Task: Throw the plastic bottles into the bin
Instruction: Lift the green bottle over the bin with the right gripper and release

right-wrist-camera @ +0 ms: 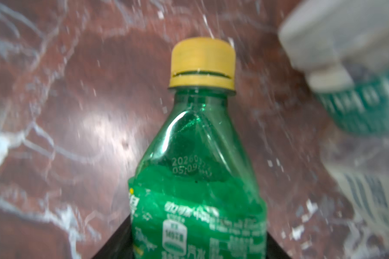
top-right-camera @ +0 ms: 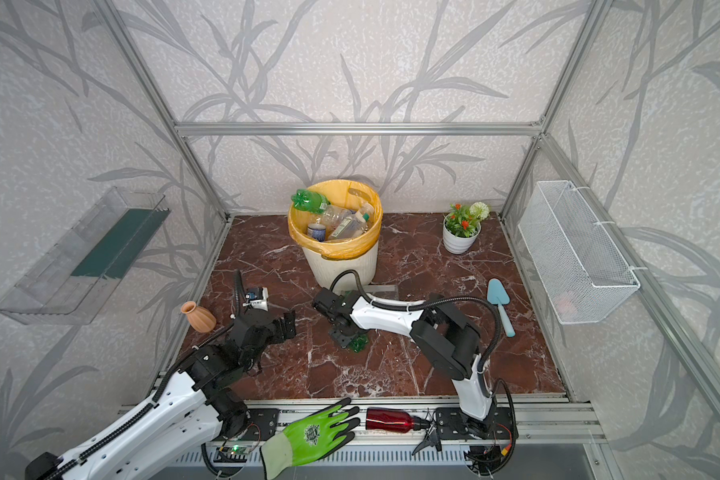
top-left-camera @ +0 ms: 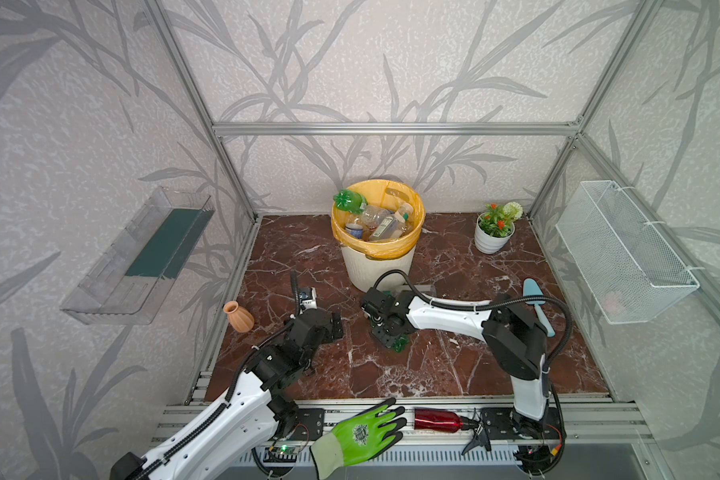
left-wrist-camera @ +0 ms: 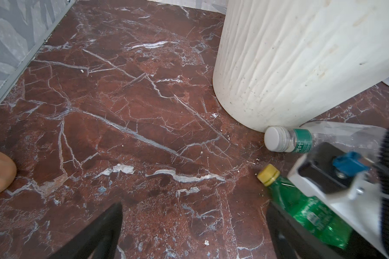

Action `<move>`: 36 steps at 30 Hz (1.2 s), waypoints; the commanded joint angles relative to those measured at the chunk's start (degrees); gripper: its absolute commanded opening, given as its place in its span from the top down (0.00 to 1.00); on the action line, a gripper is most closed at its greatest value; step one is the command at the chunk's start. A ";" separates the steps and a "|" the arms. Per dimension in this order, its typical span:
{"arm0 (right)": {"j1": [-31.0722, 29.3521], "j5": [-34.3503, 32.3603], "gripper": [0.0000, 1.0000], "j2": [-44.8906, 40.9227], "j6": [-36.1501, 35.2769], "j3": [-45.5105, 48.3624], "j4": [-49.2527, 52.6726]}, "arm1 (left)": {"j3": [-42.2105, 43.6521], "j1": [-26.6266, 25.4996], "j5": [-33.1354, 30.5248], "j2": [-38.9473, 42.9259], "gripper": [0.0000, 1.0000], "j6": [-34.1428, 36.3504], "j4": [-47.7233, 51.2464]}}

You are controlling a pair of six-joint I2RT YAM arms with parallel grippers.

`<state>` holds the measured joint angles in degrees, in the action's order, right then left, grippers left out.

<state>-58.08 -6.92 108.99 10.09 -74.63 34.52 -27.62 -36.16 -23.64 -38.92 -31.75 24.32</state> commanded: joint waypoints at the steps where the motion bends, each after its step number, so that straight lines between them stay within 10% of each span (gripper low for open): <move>1: -0.22 0.58 0.46 -14.71 1.73 6.75 -8.97 | -0.22 0.54 -2.55 0.55 0.01 -1.65 1.35; 13: 0.21 -15.07 0.49 -65.06 -7.73 30.77 -40.34 | -3.22 1.41 -2.73 -0.85 0.01 -0.92 -0.19; 21: 9.73 -1.61 0.49 -42.83 -9.65 4.61 -34.21 | -4.66 1.40 0.33 -3.62 0.01 -1.91 -1.55; 26: 14.39 -1.92 0.15 -19.99 -7.53 -23.00 -14.49 | -6.35 1.48 0.90 -3.98 0.01 -2.51 0.91; 27: 15.02 -2.53 0.02 -19.45 -7.01 -24.16 -13.84 | -6.57 1.52 0.86 -3.79 0.01 -2.44 1.64; 36: 15.92 -10.79 0.01 -35.93 -9.61 -9.76 -17.80 | -4.89 1.39 1.06 0.84 0.01 -2.06 3.38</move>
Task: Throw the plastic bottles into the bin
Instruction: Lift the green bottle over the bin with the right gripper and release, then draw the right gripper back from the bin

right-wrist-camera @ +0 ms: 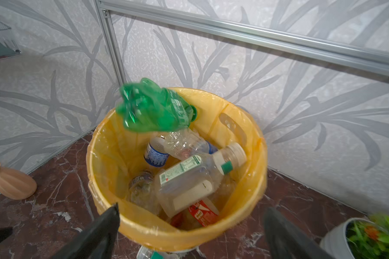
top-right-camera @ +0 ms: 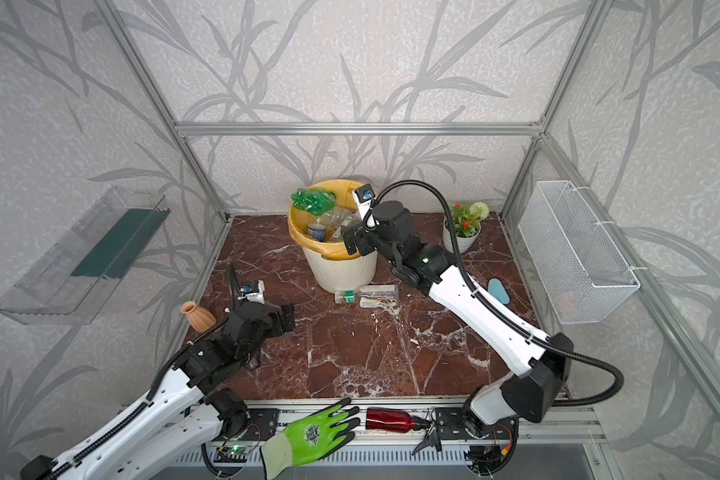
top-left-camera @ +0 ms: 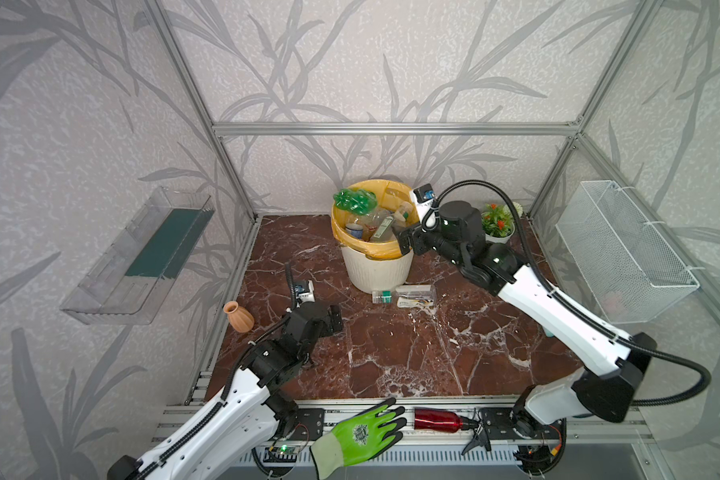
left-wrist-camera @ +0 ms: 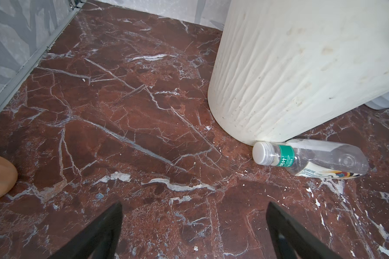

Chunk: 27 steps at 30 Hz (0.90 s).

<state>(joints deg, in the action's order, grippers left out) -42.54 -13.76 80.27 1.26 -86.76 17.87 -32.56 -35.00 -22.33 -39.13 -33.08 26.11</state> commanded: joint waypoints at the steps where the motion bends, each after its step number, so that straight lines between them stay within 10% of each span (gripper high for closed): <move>1: 0.75 -4.59 0.01 -8.79 -0.25 4.20 -0.87 | -0.04 0.26 -0.06 1.11 0.01 -0.39 1.50; 19: 13.44 1.01 0.01 -21.92 13.83 39.56 -5.95 | -1.67 -1.13 9.31 -1.33 0.01 9.80 -5.34; 27: 19.42 7.38 0.01 -21.44 20.49 49.40 -9.80 | -7.20 -15.37 1.15 -13.98 0.01 19.53 -7.69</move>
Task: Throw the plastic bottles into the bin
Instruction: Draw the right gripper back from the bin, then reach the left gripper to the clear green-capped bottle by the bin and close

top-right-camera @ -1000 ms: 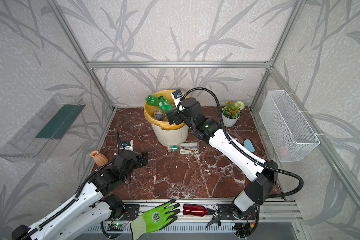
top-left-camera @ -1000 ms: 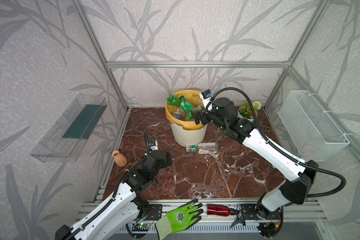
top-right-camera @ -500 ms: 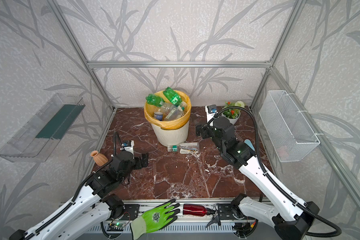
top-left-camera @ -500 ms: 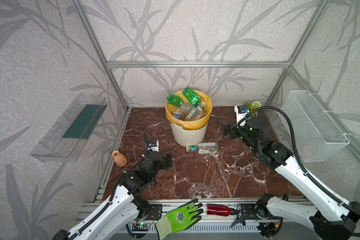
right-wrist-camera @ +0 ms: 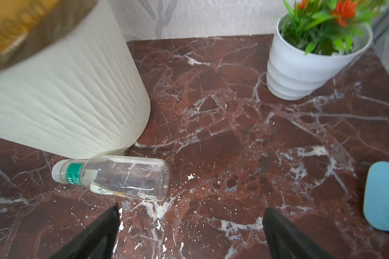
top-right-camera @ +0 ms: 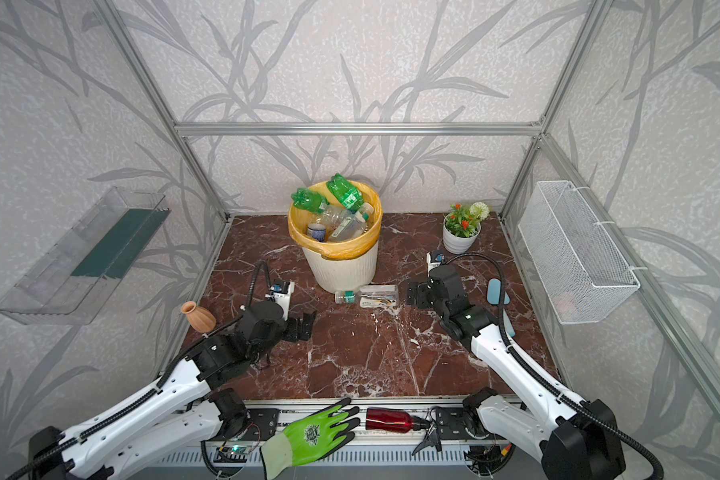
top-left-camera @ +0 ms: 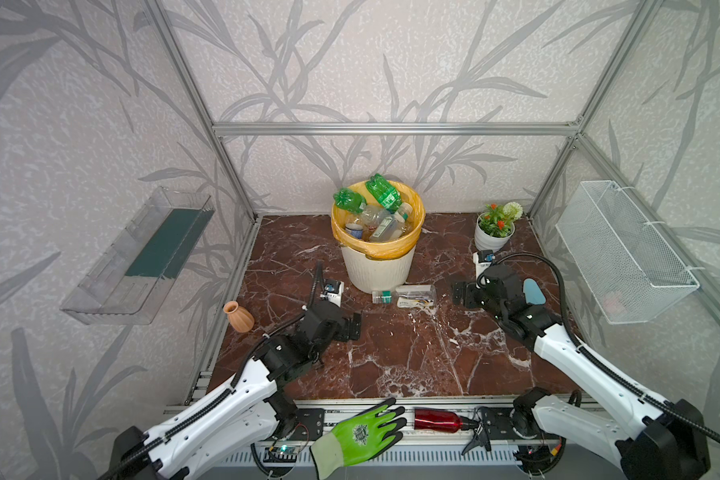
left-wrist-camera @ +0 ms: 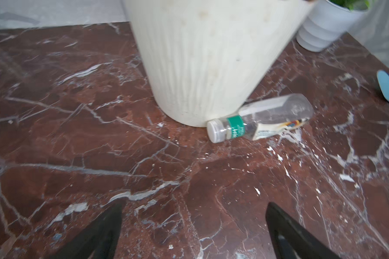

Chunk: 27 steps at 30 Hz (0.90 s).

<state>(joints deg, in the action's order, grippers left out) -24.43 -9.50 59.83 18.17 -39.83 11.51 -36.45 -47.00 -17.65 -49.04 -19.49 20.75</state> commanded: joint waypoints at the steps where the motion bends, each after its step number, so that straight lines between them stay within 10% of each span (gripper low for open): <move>1: 2.12 3.81 0.01 -1.33 4.06 3.33 -3.87 | -4.49 -4.10 -2.85 -6.17 0.01 6.96 -2.63; 11: 10.40 8.79 0.01 -7.77 6.61 11.76 -4.36 | -24.16 -12.35 -1.53 -35.55 0.01 20.76 -0.60; 27: 14.76 13.95 0.01 -9.22 6.35 16.01 -6.86 | -48.76 -9.57 -5.90 -64.88 0.01 30.20 6.98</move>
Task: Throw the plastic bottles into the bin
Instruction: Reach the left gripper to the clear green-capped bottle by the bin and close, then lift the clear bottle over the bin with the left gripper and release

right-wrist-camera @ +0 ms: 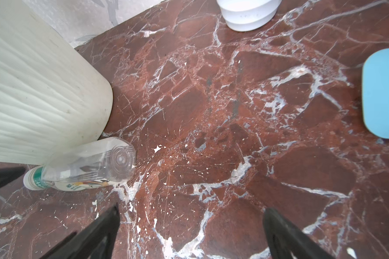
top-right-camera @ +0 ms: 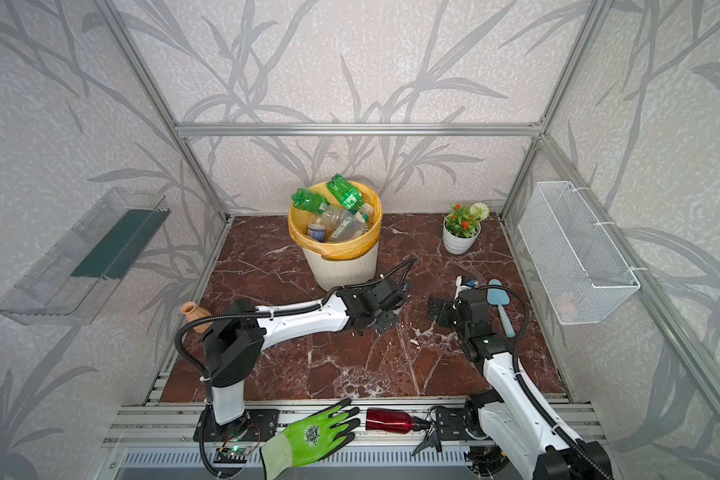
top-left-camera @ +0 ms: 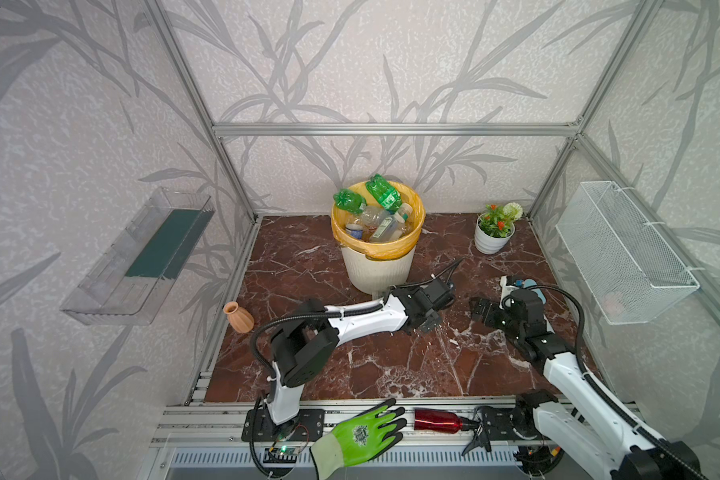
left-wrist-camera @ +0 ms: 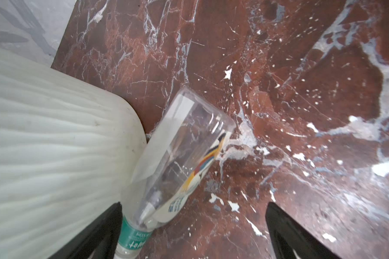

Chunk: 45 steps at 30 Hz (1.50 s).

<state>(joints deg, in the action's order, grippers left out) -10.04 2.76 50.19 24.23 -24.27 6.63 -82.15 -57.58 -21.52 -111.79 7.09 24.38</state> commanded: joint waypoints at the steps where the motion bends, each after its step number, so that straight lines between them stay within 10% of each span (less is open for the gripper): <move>1: 0.36 1.97 0.01 0.58 0.21 0.45 -2.02 | -3.60 1.31 -1.87 -3.11 0.01 4.03 3.71; 8: 0.75 2.01 0.01 0.18 -0.06 0.71 -1.98 | -6.03 3.79 3.46 -7.37 0.03 4.31 6.42; 26: 1.47 3.25 0.01 -0.80 0.56 0.70 -1.95 | 2.74 3.18 14.95 -1.02 0.54 -1.98 7.31; 37: 1.78 2.99 0.01 -2.99 1.00 0.81 -0.65 | 16.09 3.08 15.42 34.59 0.62 -7.99 -9.50; 45: 2.02 3.08 0.01 -4.47 1.30 0.03 0.18 | 24.91 3.11 6.67 64.08 0.60 4.25 -30.59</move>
<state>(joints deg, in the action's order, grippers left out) -8.27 5.65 46.70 25.19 -24.12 5.87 -60.31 -54.37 -11.11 -53.15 4.58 4.58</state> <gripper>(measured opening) 0.990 0.407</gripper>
